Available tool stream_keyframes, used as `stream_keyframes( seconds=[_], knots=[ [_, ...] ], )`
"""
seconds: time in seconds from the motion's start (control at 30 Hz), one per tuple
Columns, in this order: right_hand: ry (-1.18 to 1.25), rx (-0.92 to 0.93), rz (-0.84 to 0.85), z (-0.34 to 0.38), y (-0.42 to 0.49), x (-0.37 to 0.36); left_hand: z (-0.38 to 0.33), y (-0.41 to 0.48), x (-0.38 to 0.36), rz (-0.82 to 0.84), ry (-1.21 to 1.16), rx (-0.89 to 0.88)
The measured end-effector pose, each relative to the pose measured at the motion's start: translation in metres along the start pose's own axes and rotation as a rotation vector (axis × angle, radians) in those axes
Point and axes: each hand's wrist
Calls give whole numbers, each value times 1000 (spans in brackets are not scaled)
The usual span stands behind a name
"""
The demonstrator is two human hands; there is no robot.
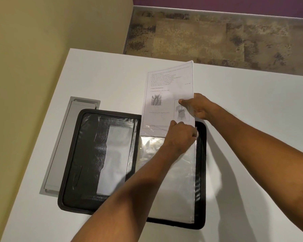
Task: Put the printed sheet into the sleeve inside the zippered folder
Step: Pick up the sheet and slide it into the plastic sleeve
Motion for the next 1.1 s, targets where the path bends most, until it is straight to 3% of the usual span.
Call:
stream_keyframes(
  seconds=[0.53,0.73,0.8,0.97,1.1],
  knots=[
    [-60,31,-69,-19,-10,2,5,0,-11,-173,-20,-98],
    [194,-210,-29,3,-9,13,7,-1,-17,-190,59,-172],
    [131,-225,-69,3,-7,12,6,1,-17,-224,81,-193],
    [-2,-125,-120,-7,-13,6,7,3,-18,-284,91,-168],
    [-47,28,-61,-18,-23,6,11,4,-21,-252,115,-156]
  ],
)
Point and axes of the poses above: each hand's wrist, its own y-axis towards the middle knuckle, its own x-axis out of the back of the hand, z = x × y, and after that the axes turned 11 degrees about y, right-handed
